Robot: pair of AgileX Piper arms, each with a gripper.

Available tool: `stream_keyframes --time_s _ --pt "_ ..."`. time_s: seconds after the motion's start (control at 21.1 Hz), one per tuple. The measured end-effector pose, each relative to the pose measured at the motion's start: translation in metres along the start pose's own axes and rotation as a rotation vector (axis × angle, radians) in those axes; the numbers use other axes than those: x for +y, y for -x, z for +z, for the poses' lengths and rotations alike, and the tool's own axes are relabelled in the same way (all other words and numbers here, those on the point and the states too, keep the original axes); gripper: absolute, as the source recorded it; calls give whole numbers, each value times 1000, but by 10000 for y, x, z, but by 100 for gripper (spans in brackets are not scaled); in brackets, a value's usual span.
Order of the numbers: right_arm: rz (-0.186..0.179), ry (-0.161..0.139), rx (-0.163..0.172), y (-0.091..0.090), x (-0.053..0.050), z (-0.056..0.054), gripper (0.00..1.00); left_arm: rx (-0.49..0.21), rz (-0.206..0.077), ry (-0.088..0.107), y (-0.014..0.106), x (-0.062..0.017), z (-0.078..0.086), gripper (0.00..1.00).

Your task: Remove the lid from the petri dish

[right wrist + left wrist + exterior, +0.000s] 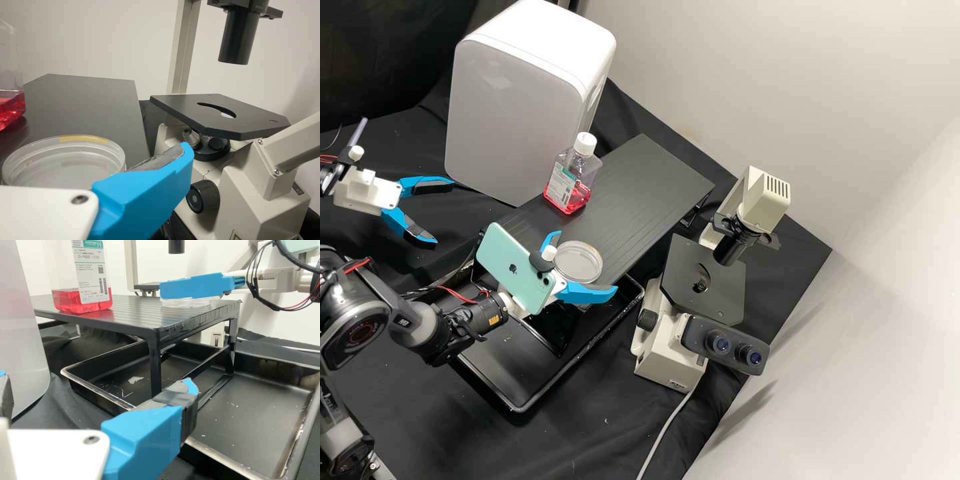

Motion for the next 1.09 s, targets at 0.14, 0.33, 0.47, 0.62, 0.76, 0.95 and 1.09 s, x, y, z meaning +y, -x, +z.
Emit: stream_keyframes --time_s 0.14,0.33,0.47,0.62,0.76,0.95,1.09 --pt "0 0 0 0 0 0 100 0 0 0 0 0 0 100" --pt "0 0 0 0 0 0 0 0 0 0 0 0 0 100" --pt "-1 0 1 0 -3 -3 0 0 0 0 0 0 0 100" --pt "-1 0 1 0 -3 -3 0 0 0 0 0 0 0 100" --pt "-1 0 1 0 -3 -3 0 1 -4 2 -2 -11 -3 100" --pt "-1 0 1 0 -3 -3 0 2 -15 8 -9 -43 -12 100" --pt "-1 0 1 0 -3 -3 0 3 -16 8 -10 -46 -13 100"
